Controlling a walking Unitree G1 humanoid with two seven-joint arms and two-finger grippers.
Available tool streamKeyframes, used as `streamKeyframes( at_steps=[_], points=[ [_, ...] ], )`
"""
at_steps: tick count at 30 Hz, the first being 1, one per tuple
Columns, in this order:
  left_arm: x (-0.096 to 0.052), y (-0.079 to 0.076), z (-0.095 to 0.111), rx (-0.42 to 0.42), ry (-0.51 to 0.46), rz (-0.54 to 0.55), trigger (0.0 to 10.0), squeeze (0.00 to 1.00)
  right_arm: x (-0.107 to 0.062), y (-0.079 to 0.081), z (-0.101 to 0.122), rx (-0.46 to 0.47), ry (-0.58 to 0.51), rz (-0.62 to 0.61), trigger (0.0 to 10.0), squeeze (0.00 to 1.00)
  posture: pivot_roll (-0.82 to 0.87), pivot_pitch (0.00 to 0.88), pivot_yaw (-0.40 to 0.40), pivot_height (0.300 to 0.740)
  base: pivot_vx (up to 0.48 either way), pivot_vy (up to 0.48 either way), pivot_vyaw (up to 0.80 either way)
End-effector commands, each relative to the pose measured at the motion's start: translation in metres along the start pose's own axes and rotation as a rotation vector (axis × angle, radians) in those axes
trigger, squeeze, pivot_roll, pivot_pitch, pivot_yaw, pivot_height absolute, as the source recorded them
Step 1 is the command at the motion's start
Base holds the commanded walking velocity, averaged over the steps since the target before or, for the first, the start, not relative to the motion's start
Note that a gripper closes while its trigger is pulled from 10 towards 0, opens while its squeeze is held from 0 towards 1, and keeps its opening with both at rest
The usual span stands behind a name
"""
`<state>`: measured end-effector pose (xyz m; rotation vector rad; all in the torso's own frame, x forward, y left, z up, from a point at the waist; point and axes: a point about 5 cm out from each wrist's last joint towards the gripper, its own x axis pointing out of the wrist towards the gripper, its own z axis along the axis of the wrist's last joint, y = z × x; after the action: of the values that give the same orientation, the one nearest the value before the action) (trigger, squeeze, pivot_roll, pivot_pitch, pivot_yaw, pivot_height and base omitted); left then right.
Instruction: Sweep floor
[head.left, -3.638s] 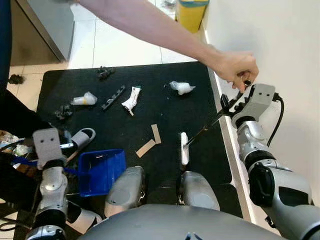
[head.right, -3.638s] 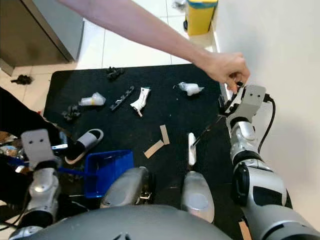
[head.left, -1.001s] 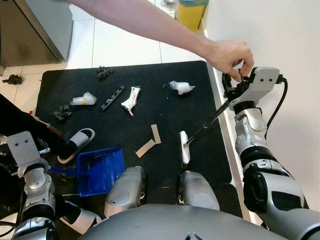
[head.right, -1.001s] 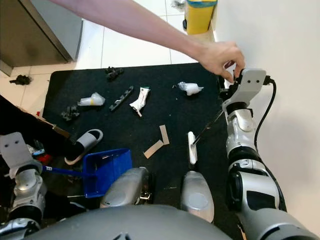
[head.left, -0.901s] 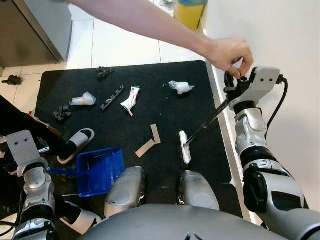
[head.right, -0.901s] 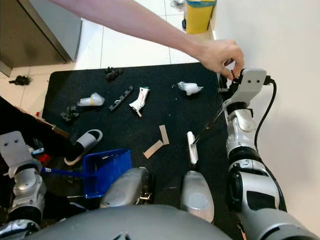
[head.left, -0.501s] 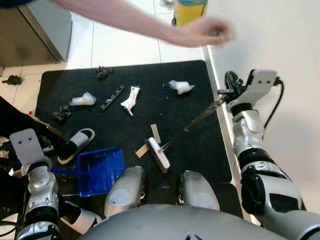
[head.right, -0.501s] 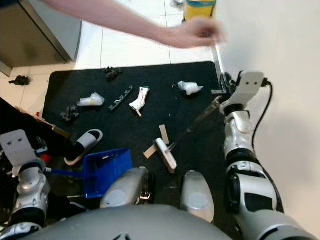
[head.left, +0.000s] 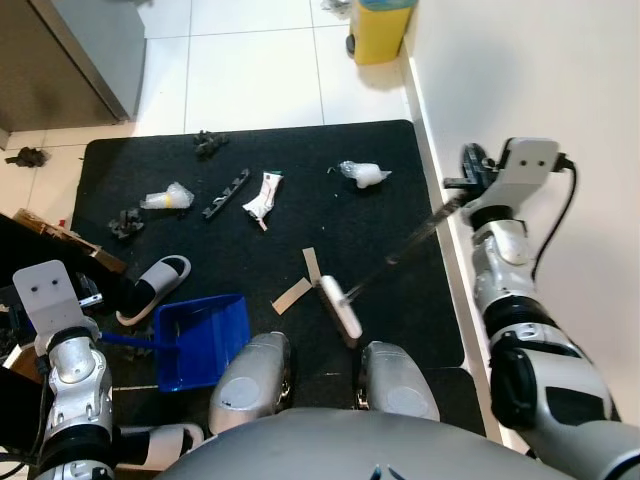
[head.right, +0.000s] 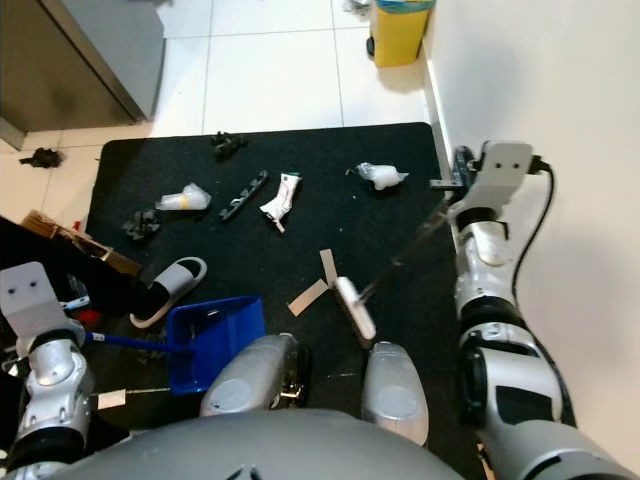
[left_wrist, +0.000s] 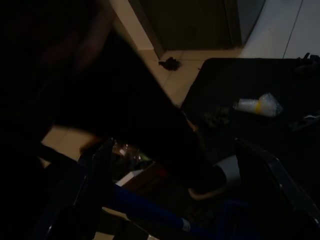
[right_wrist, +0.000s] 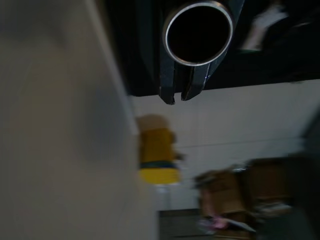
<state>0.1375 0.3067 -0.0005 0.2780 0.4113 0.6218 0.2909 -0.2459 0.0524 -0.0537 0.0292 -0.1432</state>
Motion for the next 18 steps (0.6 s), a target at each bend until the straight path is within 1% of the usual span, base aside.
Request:
streamKeyframes(
  at_steps=[1, 2, 3, 4, 6, 8, 9, 12, 13, 14, 15, 16, 17, 18],
  points=[
    [-0.005, -0.009, 0.000, 0.003, 0.001, -0.044, 10.0, 0.00, 0.007, -0.003, 0.016, -0.040, -0.075, -0.022, 10.0, 0.00, 0.13, 0.000, 0.014, 0.740, 0.000, 0.000, 0.00],
    [-0.011, -0.016, 0.006, -0.002, -0.031, -0.104, 10.0, 0.00, 0.008, -0.009, 0.024, -0.067, -0.114, -0.051, 10.0, 0.00, 0.13, 0.000, 0.014, 0.740, 0.000, 0.000, 0.00],
    [-0.013, -0.019, 0.009, -0.004, -0.042, -0.129, 10.0, 0.00, 0.009, -0.011, 0.027, -0.077, -0.130, -0.057, 10.0, 0.00, 0.13, 0.000, 0.014, 0.740, 0.000, 0.000, 0.00],
    [-0.013, -0.019, 0.009, -0.004, -0.042, -0.129, 10.0, 0.00, 0.009, -0.011, 0.027, -0.077, -0.130, -0.057, 10.0, 0.00, 0.13, 0.000, 0.014, 0.740, 0.000, 0.000, 0.00],
    [-0.021, -0.027, 0.012, -0.018, -0.051, -0.203, 10.0, 0.00, 0.009, -0.008, 0.036, -0.089, -0.179, -0.040, 10.0, 0.00, 0.13, 0.001, 0.015, 0.740, 0.000, 0.000, 0.00],
    [-0.023, -0.029, 0.011, -0.019, -0.048, -0.219, 10.0, 0.00, 0.009, -0.007, 0.037, -0.085, -0.185, -0.034, 10.0, 0.00, 0.13, 0.003, 0.015, 0.740, 0.000, 0.000, 0.00],
    [-0.027, -0.029, 0.010, -0.011, -0.046, -0.231, 10.0, 0.00, 0.008, -0.004, 0.036, -0.076, -0.184, -0.029, 10.0, 0.00, 0.13, 0.003, 0.016, 0.740, 0.000, 0.000, 0.00],
    [-0.029, -0.029, 0.010, -0.003, -0.046, -0.231, 10.0, 0.00, 0.008, -0.003, 0.035, -0.073, -0.181, -0.027, 10.0, 0.00, 0.13, 0.004, 0.016, 0.740, 0.000, 0.000, 0.00],
    [-0.031, -0.023, 0.006, 0.010, -0.031, -0.180, 10.0, 0.00, 0.007, 0.000, 0.031, -0.061, -0.167, -0.030, 10.0, 0.00, 0.14, 0.006, 0.013, 0.740, 0.000, 0.000, 0.00],
    [-0.030, -0.018, 0.005, 0.005, -0.017, -0.138, 10.0, 0.00, 0.006, 0.001, 0.029, -0.057, -0.160, -0.034, 10.0, 0.00, 0.14, 0.006, 0.013, 0.740, 0.000, 0.000, 0.00],
    [-0.030, -0.018, 0.005, 0.005, -0.017, -0.138, 10.0, 0.00, 0.006, 0.001, 0.029, -0.057, -0.160, -0.034, 10.0, 0.00, 0.14, 0.006, 0.013, 0.740, 0.000, 0.000, 0.00],
    [-0.027, -0.014, 0.004, -0.003, -0.002, -0.101, 10.0, 0.00, 0.006, 0.002, 0.028, -0.054, -0.155, -0.036, 10.0, 0.00, 0.15, 0.006, 0.006, 0.740, 0.000, 0.000, 0.00],
    [-0.019, -0.006, 0.007, -0.024, 0.016, -0.032, 10.0, 0.00, 0.006, 0.003, 0.027, -0.055, -0.149, -0.036, 10.0, 0.00, 0.15, 0.006, 0.006, 0.740, 0.000, 0.000, 0.00],
    [-0.016, -0.004, 0.009, -0.030, 0.021, -0.006, 10.0, 0.00, 0.006, 0.003, 0.027, -0.057, -0.147, -0.035, 10.0, 0.00, 0.15, 0.006, 0.006, 0.740, 0.000, 0.000, 0.00]
  ],
)
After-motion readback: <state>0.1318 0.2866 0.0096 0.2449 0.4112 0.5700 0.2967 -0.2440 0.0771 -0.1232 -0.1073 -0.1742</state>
